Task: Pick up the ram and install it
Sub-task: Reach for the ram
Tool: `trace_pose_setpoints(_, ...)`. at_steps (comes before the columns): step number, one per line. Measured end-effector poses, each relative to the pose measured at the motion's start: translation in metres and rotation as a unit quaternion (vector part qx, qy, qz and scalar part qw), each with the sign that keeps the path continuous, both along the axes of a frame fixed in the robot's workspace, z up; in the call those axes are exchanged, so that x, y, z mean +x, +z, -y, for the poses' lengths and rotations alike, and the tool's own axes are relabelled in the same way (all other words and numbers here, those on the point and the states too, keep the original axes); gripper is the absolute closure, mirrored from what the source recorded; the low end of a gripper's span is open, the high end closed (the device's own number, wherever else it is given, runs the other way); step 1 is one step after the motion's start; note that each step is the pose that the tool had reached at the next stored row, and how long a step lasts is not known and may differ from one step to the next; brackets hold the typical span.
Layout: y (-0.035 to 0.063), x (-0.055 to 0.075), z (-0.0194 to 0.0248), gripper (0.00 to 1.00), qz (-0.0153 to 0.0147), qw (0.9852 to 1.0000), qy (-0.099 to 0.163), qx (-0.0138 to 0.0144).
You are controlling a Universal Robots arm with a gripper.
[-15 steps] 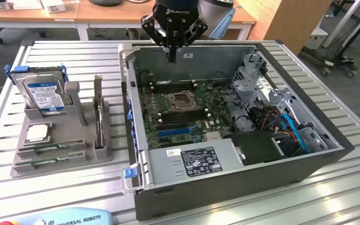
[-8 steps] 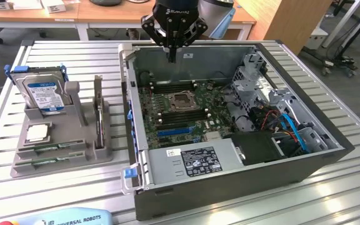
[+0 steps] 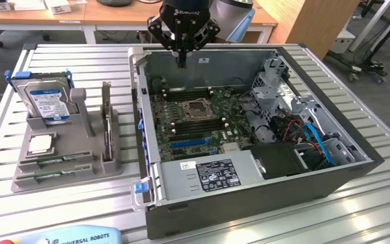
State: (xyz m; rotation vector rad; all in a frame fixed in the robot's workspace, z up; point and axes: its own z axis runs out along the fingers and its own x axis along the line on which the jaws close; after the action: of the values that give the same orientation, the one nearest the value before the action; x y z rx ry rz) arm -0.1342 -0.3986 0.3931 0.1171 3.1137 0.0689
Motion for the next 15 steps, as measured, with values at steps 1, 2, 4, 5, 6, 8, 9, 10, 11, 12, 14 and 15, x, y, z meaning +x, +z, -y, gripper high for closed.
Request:
trace_pose_setpoints(1,0.0000,-0.002,0.0000,0.90,0.0000,1.0000,0.000,0.0000)
trace_pose_setpoints(2,-0.0001,-0.005,0.0000,0.90,0.0000,1.0000,0.000,0.0000)
trace_pose_setpoints(4,-0.0001,-0.010,-0.0001,0.90,0.0000,1.0000,0.000,0.0000)
trace_pose_setpoints(5,-0.0002,-0.013,-0.0001,0.90,0.0000,1.0000,0.000,0.0000)
trace_pose_setpoints(6,-0.0002,-0.016,-0.0002,0.90,0.0000,1.0000,0.000,0.0000)
trace_pose_setpoints(8,-0.0003,-0.021,-0.0003,0.90,0.0000,1.0000,0.000,0.0000)
trace_pose_setpoints(9,-0.0004,-0.024,-0.0004,0.90,0.0000,1.0000,0.000,0.0000)
trace_pose_setpoints(10,-0.0004,-0.027,-0.0004,0.90,0.0000,1.0000,0.000,0.0000)
trace_pose_setpoints(11,-0.0005,-0.030,-0.0005,0.90,0.0000,1.0000,0.000,0.0000)
trace_pose_setpoints(12,-0.0006,-0.033,-0.0007,0.90,0.0000,1.0000,0.000,0.0000)
trace_pose_setpoints(14,-0.0007,-0.041,-0.0009,0.90,0.0000,1.0000,0.000,-0.0001)
trace_pose_setpoints(15,-0.0008,-0.044,-0.0010,0.90,0.0000,1.0000,0.000,0.0000)
